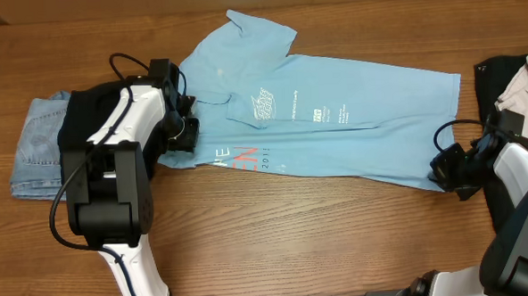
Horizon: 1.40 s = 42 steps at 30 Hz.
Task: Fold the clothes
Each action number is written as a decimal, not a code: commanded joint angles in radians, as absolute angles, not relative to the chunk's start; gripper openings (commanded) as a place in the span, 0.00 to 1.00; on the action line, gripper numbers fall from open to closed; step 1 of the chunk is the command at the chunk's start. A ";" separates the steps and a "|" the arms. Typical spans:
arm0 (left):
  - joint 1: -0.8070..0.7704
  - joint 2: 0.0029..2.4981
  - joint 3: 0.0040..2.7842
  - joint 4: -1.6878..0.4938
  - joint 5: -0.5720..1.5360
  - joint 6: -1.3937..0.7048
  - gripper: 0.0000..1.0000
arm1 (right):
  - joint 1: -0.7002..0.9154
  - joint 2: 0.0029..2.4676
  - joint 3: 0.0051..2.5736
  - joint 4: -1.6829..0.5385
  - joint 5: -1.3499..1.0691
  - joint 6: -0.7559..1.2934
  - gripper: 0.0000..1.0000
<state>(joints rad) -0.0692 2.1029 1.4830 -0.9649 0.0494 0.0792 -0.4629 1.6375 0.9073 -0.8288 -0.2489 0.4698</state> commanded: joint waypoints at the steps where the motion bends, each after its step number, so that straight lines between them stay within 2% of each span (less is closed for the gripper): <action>1: -0.070 2.131 1.450 -0.968 0.053 0.082 0.04 | -0.493 1.639 0.916 -0.836 -0.186 0.425 0.04; 7: -0.042 2.131 1.455 -1.027 0.053 0.064 0.04 | -0.577 1.610 0.947 -0.935 -0.130 0.389 0.04; 13: -0.020 2.131 1.455 -1.031 0.079 0.063 0.04 | -0.585 1.610 0.945 -0.989 -0.116 0.389 0.04; 14: -0.020 2.131 1.456 -1.025 0.079 0.063 0.10 | -0.585 1.610 0.945 -0.982 -0.113 0.390 0.07; 15: -0.020 2.131 1.456 -1.023 0.079 0.063 0.20 | -0.585 1.610 0.945 -0.974 -0.112 0.390 0.16; 17: -0.020 2.131 1.468 -1.028 0.090 0.064 0.53 | -0.590 1.610 0.947 -0.947 -0.109 0.393 0.27; 18: -0.020 2.131 1.480 -1.037 0.115 0.064 0.63 | -0.593 1.610 0.950 -0.926 -0.115 0.393 0.35; 19: -0.020 2.131 1.496 -1.049 0.143 0.067 0.65 | -0.596 1.610 0.954 -0.904 -0.124 0.391 0.35; 22: -0.021 2.131 1.595 -1.130 0.214 0.086 0.61 | -0.600 1.610 1.002 -0.871 -0.201 0.331 0.34; 27: -0.041 2.131 1.786 -1.201 0.258 0.113 0.61 | -0.589 1.610 1.108 -0.907 -0.363 0.214 0.36; 28: -0.047 2.131 1.813 -1.190 0.282 0.123 0.56 | -0.584 1.610 1.136 -0.925 -0.380 0.208 0.38; 29: -0.056 2.131 1.831 -1.168 0.306 0.128 0.45 | -0.580 1.610 1.154 -0.936 -0.385 0.208 0.39; 31: -0.078 2.132 1.835 -1.103 0.334 0.128 0.14 | -0.571 1.610 1.174 -0.945 -0.392 0.208 0.41; 32: -0.091 2.136 1.832 -1.078 0.333 0.128 0.07 | -0.567 1.610 1.176 -0.945 -0.392 0.209 0.42; 33: -0.106 2.140 1.827 -1.055 0.329 0.128 0.04 | -0.564 1.610 1.176 -0.945 -0.391 0.209 0.42; 42: -0.241 2.270 1.807 -0.987 0.197 0.135 0.04 | -0.556 1.610 1.176 -0.953 -0.391 0.209 0.42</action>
<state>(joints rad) -0.2096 2.1914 1.8202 -0.9867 0.2661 0.1127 -0.5606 1.6333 1.1526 -0.9546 -0.3782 0.2222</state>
